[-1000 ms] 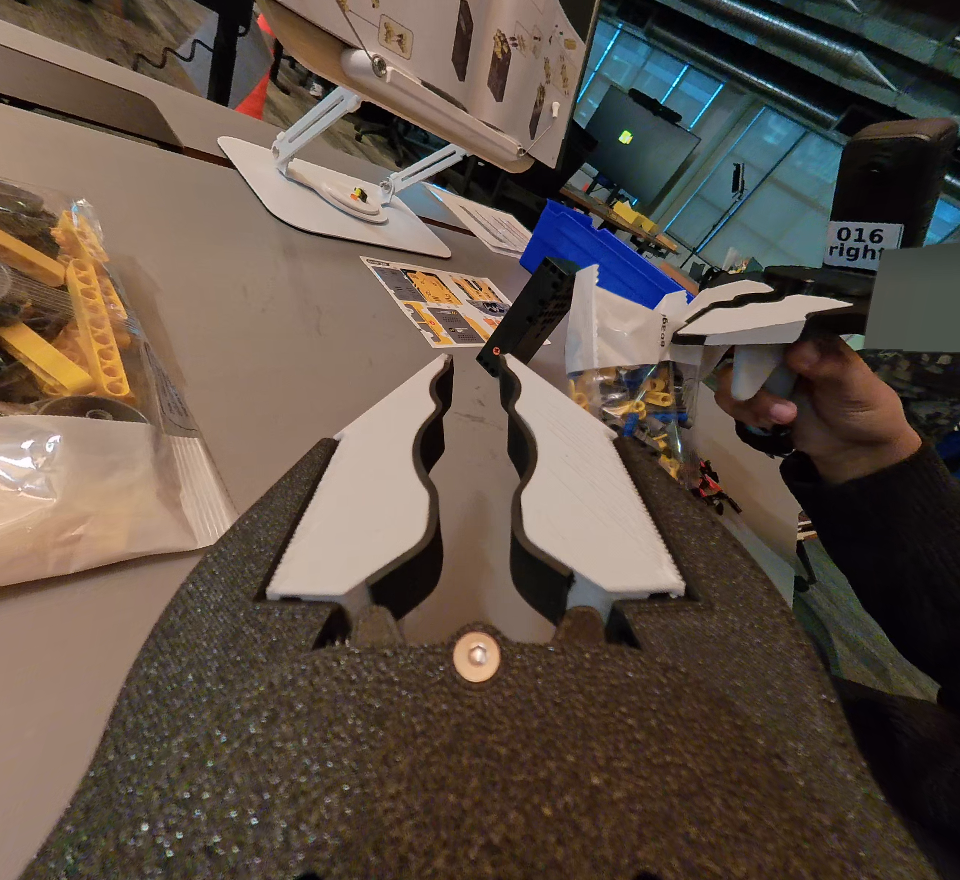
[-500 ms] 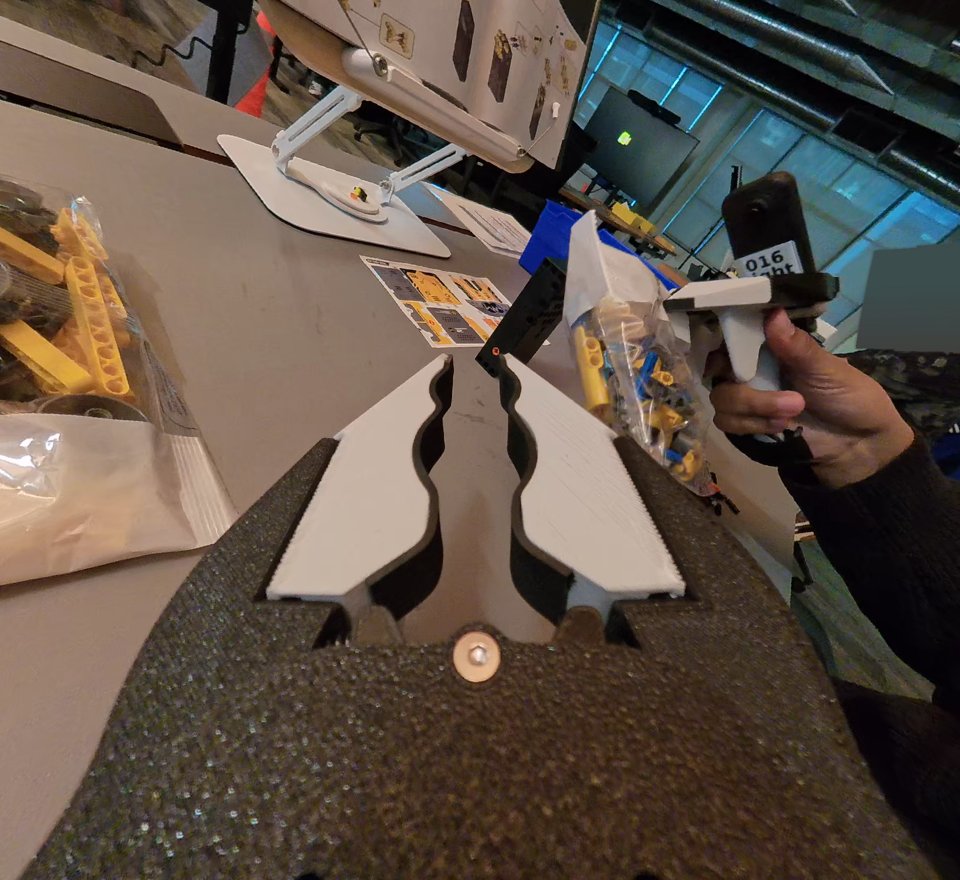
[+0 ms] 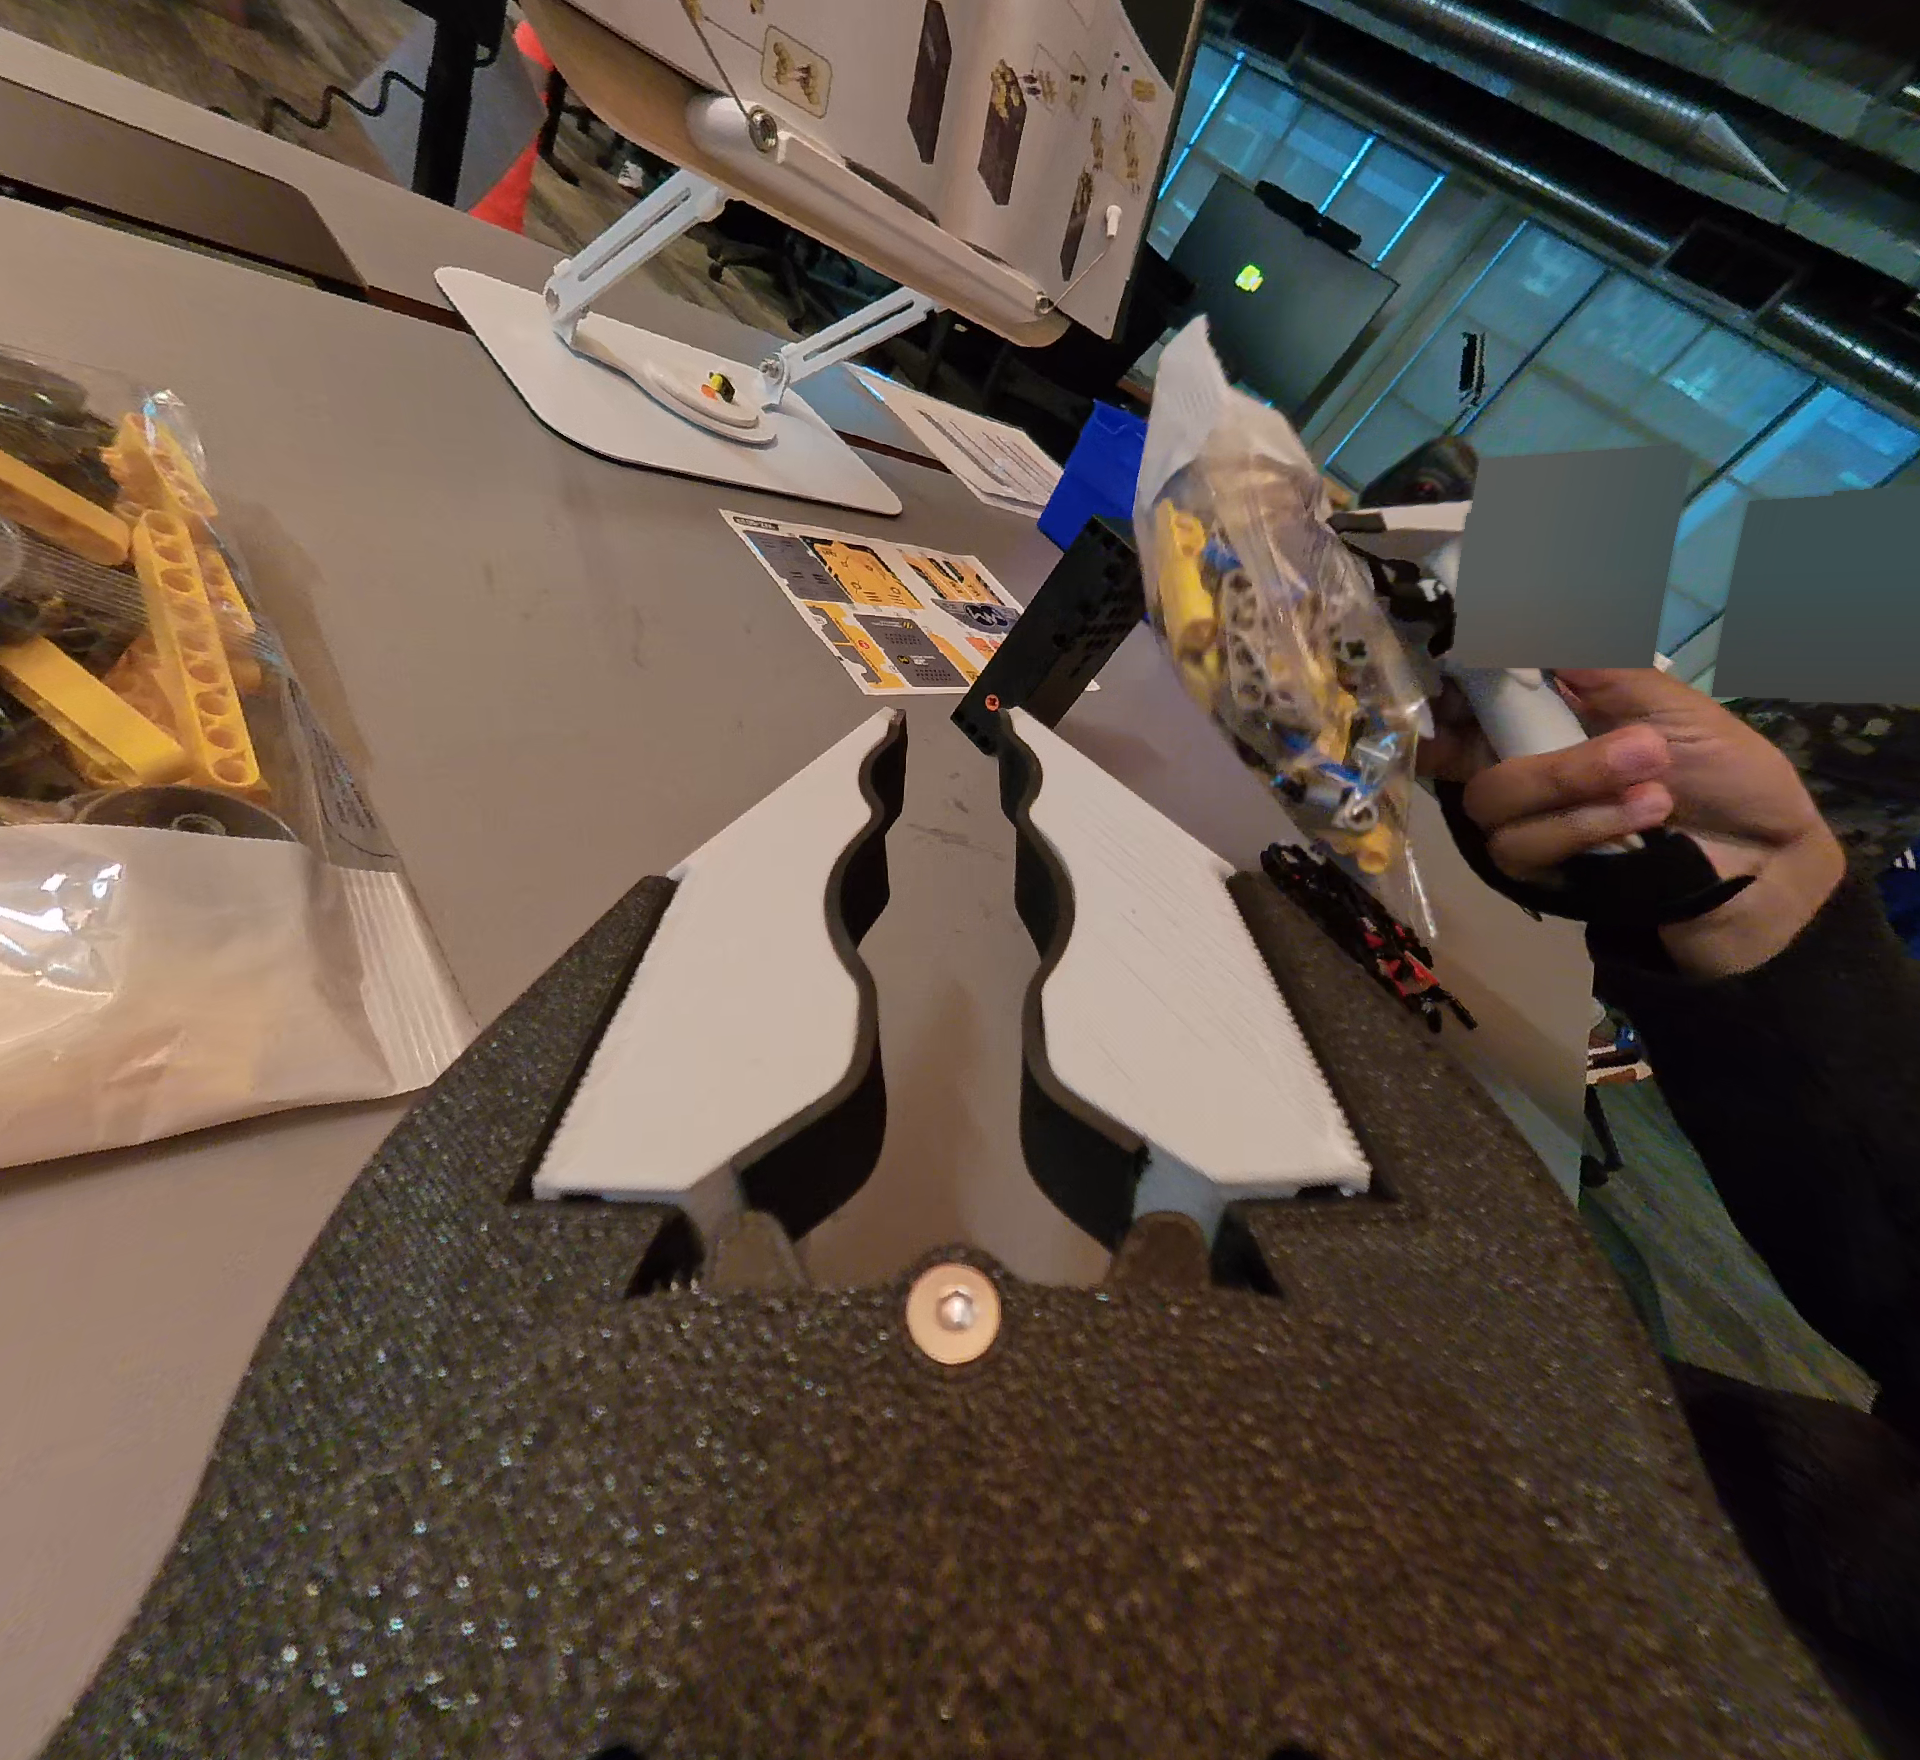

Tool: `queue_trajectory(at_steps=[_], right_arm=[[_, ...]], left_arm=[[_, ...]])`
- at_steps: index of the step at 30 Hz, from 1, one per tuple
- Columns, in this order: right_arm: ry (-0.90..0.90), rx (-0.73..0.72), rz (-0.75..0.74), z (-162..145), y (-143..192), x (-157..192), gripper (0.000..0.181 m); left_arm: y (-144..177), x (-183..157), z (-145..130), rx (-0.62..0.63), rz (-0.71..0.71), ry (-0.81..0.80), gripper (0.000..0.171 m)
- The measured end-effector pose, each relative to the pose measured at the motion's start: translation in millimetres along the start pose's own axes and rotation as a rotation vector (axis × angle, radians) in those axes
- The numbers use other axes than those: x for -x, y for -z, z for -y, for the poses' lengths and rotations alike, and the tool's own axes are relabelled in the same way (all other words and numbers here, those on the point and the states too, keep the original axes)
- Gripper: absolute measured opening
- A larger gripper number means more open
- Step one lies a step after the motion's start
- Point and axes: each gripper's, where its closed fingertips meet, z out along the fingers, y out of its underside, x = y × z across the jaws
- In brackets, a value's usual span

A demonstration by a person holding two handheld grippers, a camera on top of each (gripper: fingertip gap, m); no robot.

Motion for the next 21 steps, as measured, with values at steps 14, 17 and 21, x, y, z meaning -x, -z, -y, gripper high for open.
queue_trajectory(at_steps=[14,17,21], right_arm=[[-0.153,-0.05,0.1,5.5,6.3,0.7,0.0],[-0.16,-0.051,0.106,4.4,6.8,0.4,0.0],[-0.157,-0.047,0.111,2.4,7.5,2.2,0.0]], left_arm=[[0.0,1.0,-0.1,0.001,0.002,0.007,0.017],[0.1,1.1,-0.1,0.001,0.002,0.007,0.016],[0.1,1.1,-0.1,0.001,0.003,0.007,0.017]])
